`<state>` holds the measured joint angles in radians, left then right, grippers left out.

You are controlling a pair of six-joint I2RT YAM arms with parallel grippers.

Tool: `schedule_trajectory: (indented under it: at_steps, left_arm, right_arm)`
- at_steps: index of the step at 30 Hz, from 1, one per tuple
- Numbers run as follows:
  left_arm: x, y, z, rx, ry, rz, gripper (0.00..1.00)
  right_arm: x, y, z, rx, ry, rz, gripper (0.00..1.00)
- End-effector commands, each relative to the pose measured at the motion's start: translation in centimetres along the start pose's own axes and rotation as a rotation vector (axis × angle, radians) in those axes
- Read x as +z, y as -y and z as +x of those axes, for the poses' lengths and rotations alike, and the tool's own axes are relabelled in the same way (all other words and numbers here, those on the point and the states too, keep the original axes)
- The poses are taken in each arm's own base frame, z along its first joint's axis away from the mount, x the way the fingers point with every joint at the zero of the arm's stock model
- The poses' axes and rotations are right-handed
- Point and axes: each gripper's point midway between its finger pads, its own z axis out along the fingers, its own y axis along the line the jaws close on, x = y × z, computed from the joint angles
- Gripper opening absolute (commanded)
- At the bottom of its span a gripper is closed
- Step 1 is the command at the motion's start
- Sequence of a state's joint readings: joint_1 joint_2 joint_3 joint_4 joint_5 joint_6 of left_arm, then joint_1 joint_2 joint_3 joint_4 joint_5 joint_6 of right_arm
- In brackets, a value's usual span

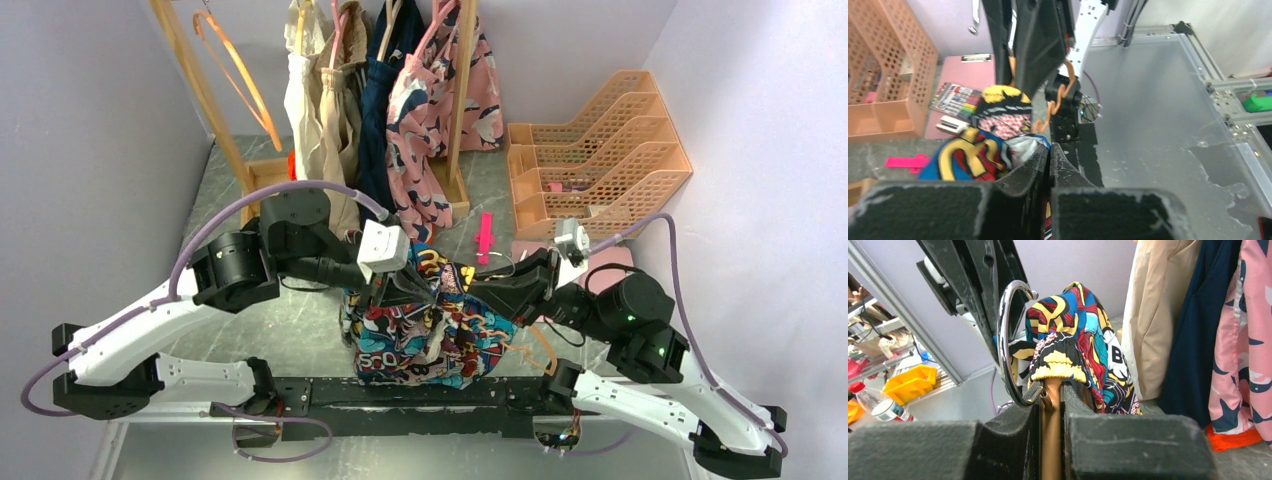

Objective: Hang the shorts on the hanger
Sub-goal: Hang the shorts on the hanger.

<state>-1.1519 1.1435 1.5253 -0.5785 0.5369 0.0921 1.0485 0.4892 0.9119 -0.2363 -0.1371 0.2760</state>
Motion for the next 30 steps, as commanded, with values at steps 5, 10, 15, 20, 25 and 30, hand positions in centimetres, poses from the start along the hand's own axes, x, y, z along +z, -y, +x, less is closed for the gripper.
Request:
schedule_trajectory:
  at_steps: [5,10,15,20,25,30]
  left_arm:
    - [1.1,4.1,3.0,-0.082,-0.056,0.159,0.07]
    - [0.8,3.2,2.5,-0.081,-0.074,0.094,0.42]
    - [-2.0,3.4,-1.6,-0.010,0.024,0.036,1.00]
    - [-6.7,4.3,-7.1,0.101,0.184,-0.020,0.99]
    - [-8.2,2.3,-8.8,0.153,0.213,-0.159,0.99]
    - [-4.8,0.4,-5.1,0.126,0.023,-0.159,0.99]
  right_arm:
    - [-1.2,-1.1,-5.5,0.005,0.249,-0.030,0.00]
    - [-1.0,-1.6,-5.1,0.004,0.230,-0.059,0.00]
    - [-1.4,-2.0,-5.3,-0.004,0.218,-0.074,0.00]
    - [-1.9,-2.2,-4.8,-0.022,0.164,-0.080,0.00]
    - [-2.1,-2.5,-4.2,-0.055,0.069,-0.085,0.00]
    - [-2.6,-2.8,-3.9,-0.071,0.025,-0.098,0.00]
